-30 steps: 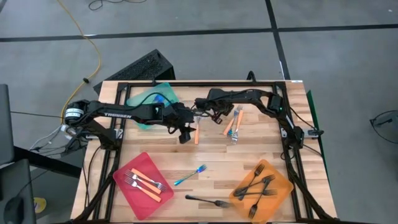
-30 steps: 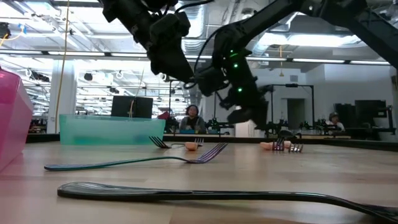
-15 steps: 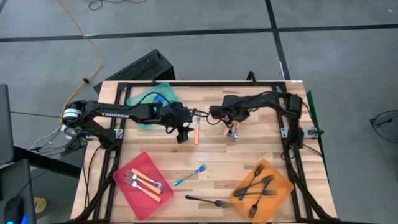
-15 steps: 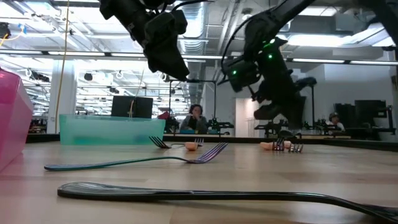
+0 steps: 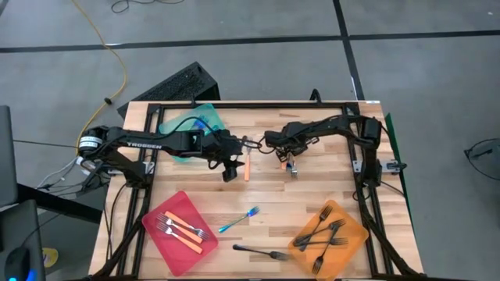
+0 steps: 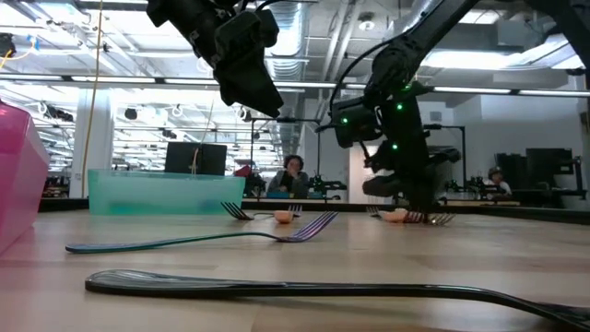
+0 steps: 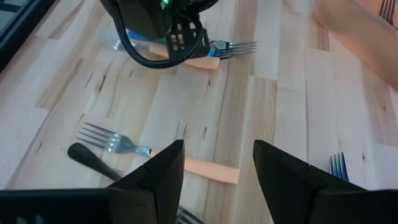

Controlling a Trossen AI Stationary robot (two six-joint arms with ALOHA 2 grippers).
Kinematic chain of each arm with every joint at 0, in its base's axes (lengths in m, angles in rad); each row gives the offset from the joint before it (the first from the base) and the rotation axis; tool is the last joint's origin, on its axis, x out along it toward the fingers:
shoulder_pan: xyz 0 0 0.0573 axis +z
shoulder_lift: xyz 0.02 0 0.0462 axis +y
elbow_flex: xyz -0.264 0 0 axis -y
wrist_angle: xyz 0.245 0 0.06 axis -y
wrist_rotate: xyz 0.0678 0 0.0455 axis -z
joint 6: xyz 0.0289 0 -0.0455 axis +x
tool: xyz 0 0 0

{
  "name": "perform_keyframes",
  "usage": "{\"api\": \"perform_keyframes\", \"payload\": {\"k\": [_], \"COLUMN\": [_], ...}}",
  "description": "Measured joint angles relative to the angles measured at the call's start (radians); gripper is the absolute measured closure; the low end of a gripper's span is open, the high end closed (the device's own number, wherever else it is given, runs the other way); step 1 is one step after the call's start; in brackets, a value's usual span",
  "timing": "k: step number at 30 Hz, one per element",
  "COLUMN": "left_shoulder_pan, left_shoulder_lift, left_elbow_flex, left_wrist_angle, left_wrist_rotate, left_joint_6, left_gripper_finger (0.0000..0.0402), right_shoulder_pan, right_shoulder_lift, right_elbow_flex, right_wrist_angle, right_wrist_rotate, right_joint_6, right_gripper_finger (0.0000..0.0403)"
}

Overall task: Sort silverware by color (type)
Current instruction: Adjust the forks on the table, then put the orange fork into the red bin

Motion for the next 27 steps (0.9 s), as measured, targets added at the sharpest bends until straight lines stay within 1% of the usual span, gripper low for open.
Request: {"api": "perform_keyframes", "payload": {"k": [5, 8, 13, 17, 20, 23, 27], "left_shoulder_pan": [-0.001, -0.001, -0.001, -0.001, -0.001, 0.0, 0.0], "left_shoulder_lift": [0.0, 0.0, 0.0, 0.0, 0.0, 0.0, 0.0], "left_elbow_flex": [0.0, 0.0, 0.0, 0.0, 0.0, 0.0, 0.0], "left_wrist_angle": [0.006, 0.013, 0.014, 0.014, 0.012, 0.005, 0.008], "left_wrist_rotate": [-0.005, -0.006, -0.007, -0.007, -0.007, -0.006, 0.016], "left_joint_6": [-0.001, -0.004, -0.005, -0.005, 0.0, 0.028, 0.099], "left_gripper_finger": [0.0226, 0.0226, 0.0226, 0.0226, 0.0226, 0.0226, 0.0226], "right_shoulder_pan": [0.051, 0.085, 0.161, 0.196, 0.201, 0.196, 0.196], "right_shoulder_lift": [0.002, 0.002, 0.002, -0.012, -0.076, -0.171, -0.341], "right_elbow_flex": [0.021, 0.043, 0.053, 0.085, 0.104, 0.105, 0.105], "right_wrist_angle": [0.1, 0.16, 0.272, 0.234, 0.171, 0.117, 0.1], "right_wrist_rotate": [0.005, -0.061, -0.157, -0.15, -0.09, -0.023, 0.002], "right_joint_6": [-0.056, -0.11, -0.305, -0.282, -0.271, -0.275, -0.367], "right_gripper_finger": [0.0386, 0.0386, 0.0385, 0.0379, 0.0377, 0.0378, 0.0378]}}
